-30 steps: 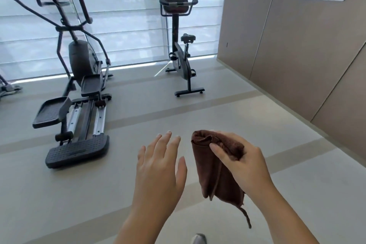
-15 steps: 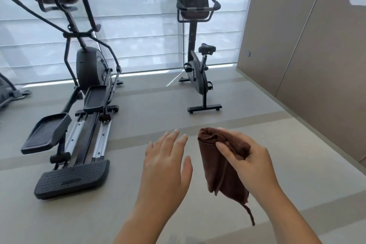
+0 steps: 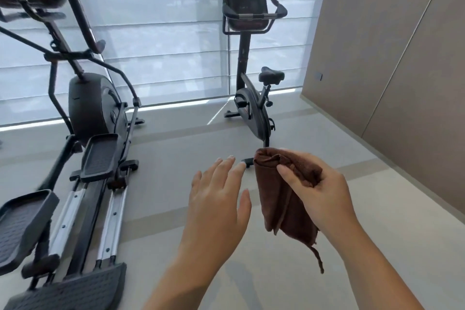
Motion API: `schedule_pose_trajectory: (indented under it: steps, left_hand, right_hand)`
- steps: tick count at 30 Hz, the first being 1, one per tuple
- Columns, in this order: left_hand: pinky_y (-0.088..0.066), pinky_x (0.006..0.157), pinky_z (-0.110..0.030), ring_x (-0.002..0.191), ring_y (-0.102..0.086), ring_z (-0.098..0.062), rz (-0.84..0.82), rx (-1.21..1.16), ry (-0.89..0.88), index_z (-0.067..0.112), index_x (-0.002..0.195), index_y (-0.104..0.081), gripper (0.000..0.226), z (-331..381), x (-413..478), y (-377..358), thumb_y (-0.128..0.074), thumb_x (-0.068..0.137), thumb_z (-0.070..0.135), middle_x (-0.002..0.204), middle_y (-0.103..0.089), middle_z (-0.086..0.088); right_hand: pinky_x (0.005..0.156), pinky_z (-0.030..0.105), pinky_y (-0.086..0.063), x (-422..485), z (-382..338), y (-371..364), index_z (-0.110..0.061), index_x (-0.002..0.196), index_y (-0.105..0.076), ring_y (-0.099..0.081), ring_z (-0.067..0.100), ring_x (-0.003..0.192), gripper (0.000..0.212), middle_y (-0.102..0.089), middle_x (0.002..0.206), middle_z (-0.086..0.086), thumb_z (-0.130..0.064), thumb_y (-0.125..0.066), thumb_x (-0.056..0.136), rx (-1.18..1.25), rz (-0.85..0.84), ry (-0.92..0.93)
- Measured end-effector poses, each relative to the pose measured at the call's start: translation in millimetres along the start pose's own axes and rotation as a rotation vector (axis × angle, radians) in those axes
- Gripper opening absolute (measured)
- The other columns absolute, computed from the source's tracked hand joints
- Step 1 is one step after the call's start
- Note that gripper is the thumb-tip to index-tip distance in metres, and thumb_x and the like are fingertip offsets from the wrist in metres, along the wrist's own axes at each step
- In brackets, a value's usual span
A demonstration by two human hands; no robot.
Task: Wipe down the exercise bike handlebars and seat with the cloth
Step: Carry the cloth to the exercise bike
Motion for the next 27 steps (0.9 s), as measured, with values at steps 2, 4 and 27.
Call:
schedule_pose_trajectory:
  steps: [2,4,27]
  left_hand:
    - [-0.044,0.09,-0.057,0.111,-0.056,-0.034,0.008,-0.003,-0.013,0.005,0.115,-0.06,0.039,-24.8,36.8,-8.4,-0.055,0.078,0.016,0.119,-0.061,-0.014]
    - [-0.043,0.091,-0.057,0.112,-0.055,-0.033,-0.001,-0.012,-0.011,0.006,0.116,-0.06,0.038,-46.8,68.7,-21.3,-0.056,0.079,0.015,0.119,-0.061,-0.013]
    - [-0.04,0.098,-0.05,0.117,-0.051,-0.03,-0.015,0.012,-0.114,0.008,0.117,-0.059,0.039,-212.1,503.6,-251.6,-0.067,0.079,0.01,0.122,-0.059,-0.011]
  right_hand:
    - [0.07,-0.002,-0.04,38.4,8.8,-18.9,-0.053,0.086,-0.064,-0.059,-0.014,0.088,0.02,-0.066,0.087,-0.034,-0.049,-0.061,0.067,0.003,0.018,0.002]
    - [0.07,-0.002,-0.04,72.3,20.2,-33.5,-0.055,0.087,-0.064,-0.058,-0.015,0.088,0.021,-0.065,0.087,-0.035,-0.051,-0.06,0.067,0.008,0.033,-0.003]
    - [0.072,-0.005,-0.037,541.8,221.0,-85.3,-0.054,0.089,-0.058,-0.057,-0.018,0.086,0.024,-0.062,0.085,-0.042,-0.034,-0.064,0.076,-0.1,0.079,0.125]
Point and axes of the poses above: each hand's wrist, its own x-axis towards the middle knuckle, its own y-axis out of the back of the hand, z = x × y, the point moved 4 cm from there along x, towards the middle knuckle
